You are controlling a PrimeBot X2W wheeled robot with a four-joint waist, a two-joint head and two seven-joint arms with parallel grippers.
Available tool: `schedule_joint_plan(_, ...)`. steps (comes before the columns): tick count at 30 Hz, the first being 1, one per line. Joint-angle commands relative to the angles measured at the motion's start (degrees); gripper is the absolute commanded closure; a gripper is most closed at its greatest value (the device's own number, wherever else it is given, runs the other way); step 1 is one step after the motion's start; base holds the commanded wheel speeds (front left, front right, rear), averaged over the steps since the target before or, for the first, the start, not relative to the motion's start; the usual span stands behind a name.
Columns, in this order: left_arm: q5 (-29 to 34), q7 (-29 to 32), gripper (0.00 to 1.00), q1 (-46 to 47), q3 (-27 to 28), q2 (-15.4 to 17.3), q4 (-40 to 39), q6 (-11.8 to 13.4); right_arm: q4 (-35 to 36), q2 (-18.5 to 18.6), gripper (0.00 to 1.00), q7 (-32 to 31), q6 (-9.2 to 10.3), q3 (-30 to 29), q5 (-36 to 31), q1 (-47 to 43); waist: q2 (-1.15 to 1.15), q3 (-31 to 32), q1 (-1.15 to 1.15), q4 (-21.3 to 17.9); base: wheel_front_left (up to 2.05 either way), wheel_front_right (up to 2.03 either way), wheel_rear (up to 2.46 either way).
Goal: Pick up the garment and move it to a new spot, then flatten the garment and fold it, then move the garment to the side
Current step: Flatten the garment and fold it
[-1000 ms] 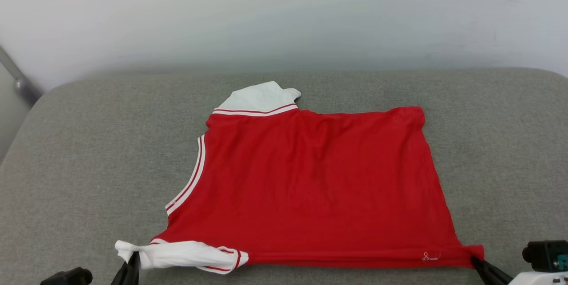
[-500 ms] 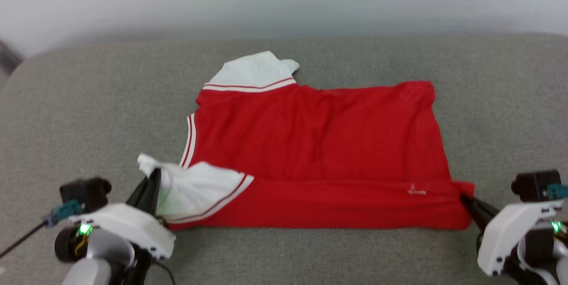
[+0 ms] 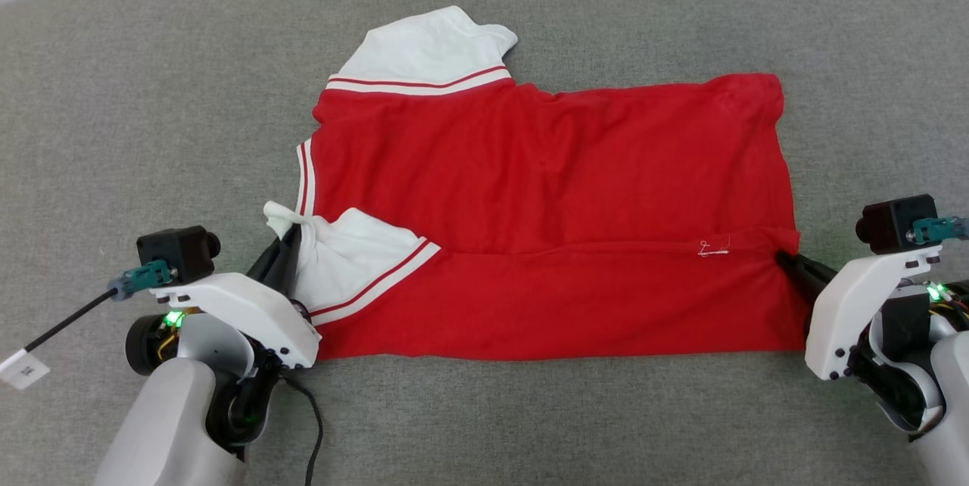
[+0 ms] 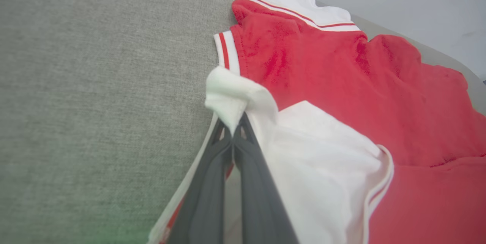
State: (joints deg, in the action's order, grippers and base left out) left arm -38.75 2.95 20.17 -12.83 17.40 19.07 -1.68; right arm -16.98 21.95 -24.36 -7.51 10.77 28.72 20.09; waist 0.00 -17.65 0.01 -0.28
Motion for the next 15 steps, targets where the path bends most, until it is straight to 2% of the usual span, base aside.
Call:
schedule_joint_plan(1,-0.53,0.08,1.00,1.18,-0.15,-0.35,1.45,-0.61,-1.39,0.03,0.79,0.64,0.04,0.65,0.35,0.91,0.00,-0.38,-0.01,0.04,0.00,0.00,0.00)
schedule_joint_plan(2,-0.90,0.06,0.79,1.62,-0.19,-0.59,2.60,-0.91,-2.34,-0.13,0.53,1.27,0.04,1.08,0.67,0.94,0.00,-0.42,-0.01,0.02,0.00,0.00,0.00)
schedule_joint_plan(3,-1.33,0.06,0.51,1.99,-0.23,-0.87,3.63,-1.28,-3.25,-0.19,0.00,1.87,0.04,1.52,0.99,0.84,0.00,-0.37,-0.01,-0.03,0.00,0.00,0.00)
schedule_joint_plan(4,-1.51,0.06,0.16,2.23,-0.27,-0.97,4.78,-1.58,-3.92,-0.02,0.00,2.62,0.04,2.07,1.13,0.81,0.00,-0.25,-0.01,-0.09,0.00,0.00,0.00)
schedule_joint_plan(5,-1.71,-0.26,0.00,2.48,-0.25,-0.92,5.73,-1.91,-4.45,0.05,0.00,3.69,0.04,2.42,1.49,0.88,0.00,-0.02,-0.01,-0.21,0.00,0.00,0.00)
schedule_joint_plan(9,-2.47,-0.69,0.00,2.92,-0.13,-0.79,9.15,-2.88,-5.06,0.52,0.00,8.53,0.05,3.70,2.32,-0.30,0.00,1.89,-0.01,-0.73,0.00,0.00,0.00)
schedule_joint_plan(15,-3.09,-1.72,0.00,3.29,0.29,0.67,11.33,-3.78,-2.20,0.15,0.00,19.54,0.04,2.68,1.67,-4.03,0.00,6.93,-0.01,-1.86,0.00,0.00,0.00)
